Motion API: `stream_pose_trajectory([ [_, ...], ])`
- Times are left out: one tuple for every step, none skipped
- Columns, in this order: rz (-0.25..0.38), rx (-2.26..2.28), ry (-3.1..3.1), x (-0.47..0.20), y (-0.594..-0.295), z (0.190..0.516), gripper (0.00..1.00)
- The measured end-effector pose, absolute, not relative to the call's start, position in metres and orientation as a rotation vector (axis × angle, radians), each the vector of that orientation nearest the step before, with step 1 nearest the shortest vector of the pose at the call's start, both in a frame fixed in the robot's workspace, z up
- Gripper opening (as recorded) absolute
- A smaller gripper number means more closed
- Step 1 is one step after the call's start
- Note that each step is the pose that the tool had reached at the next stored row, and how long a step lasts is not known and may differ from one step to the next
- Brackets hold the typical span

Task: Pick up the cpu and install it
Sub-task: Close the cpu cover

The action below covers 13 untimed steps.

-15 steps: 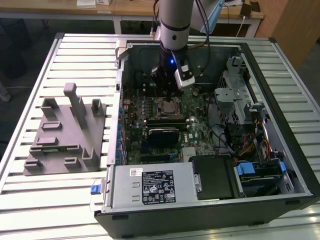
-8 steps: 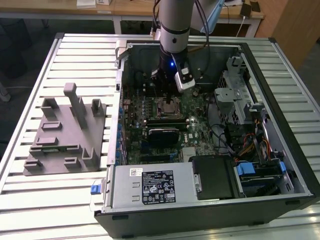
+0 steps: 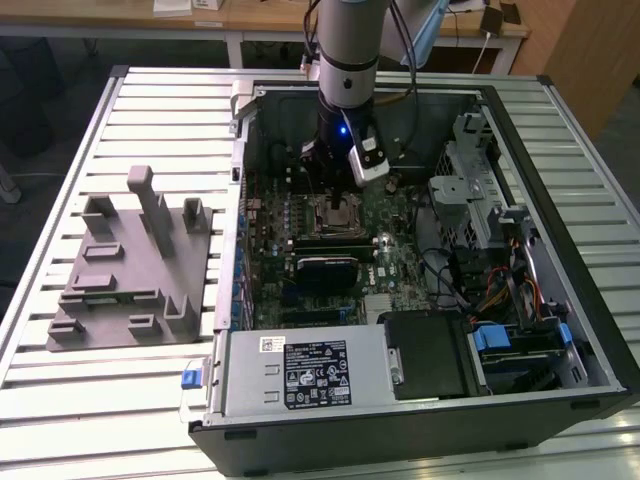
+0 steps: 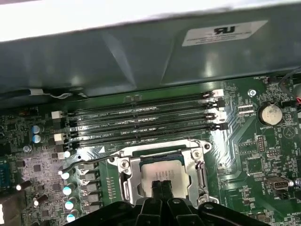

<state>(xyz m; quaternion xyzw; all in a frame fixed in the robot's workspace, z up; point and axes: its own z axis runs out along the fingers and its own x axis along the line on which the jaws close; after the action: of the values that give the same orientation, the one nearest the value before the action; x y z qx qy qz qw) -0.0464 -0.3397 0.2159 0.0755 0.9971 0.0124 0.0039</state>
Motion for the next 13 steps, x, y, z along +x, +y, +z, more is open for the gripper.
stream_pose_trajectory([
  [0.039, 0.234, 3.125, -0.0477, -0.3397, 0.2157, 0.11],
  [0.039, 0.231, 3.125, -0.0488, -0.3397, 0.2156, 0.11],
  [0.039, 0.229, 3.125, -0.0500, -0.3397, 0.2155, 0.11],
  [0.039, 0.227, 3.125, -0.0513, -0.3397, 0.2154, 0.11],
  [0.039, 0.225, 3.125, -0.0526, -0.3397, 0.2153, 0.11],
  [0.039, 0.224, 3.126, -0.0539, -0.3397, 0.2151, 0.11],
  [0.039, 0.222, 3.126, -0.0550, -0.3397, 0.2149, 0.11],
  [0.039, 0.219, 3.126, -0.0557, -0.3399, 0.2146, 0.11],
  [0.039, 0.215, 3.126, -0.0562, -0.3402, 0.2141, 0.11],
  [0.039, 0.212, 3.127, -0.0565, -0.3404, 0.2136, 0.11],
  [0.039, 0.210, 3.127, -0.0565, -0.3405, 0.2134, 0.11],
  [0.039, 0.210, 3.127, -0.0565, -0.3405, 0.2135, 0.11],
  [0.039, 0.210, 3.127, -0.0565, -0.3405, 0.2134, 0.11],
])
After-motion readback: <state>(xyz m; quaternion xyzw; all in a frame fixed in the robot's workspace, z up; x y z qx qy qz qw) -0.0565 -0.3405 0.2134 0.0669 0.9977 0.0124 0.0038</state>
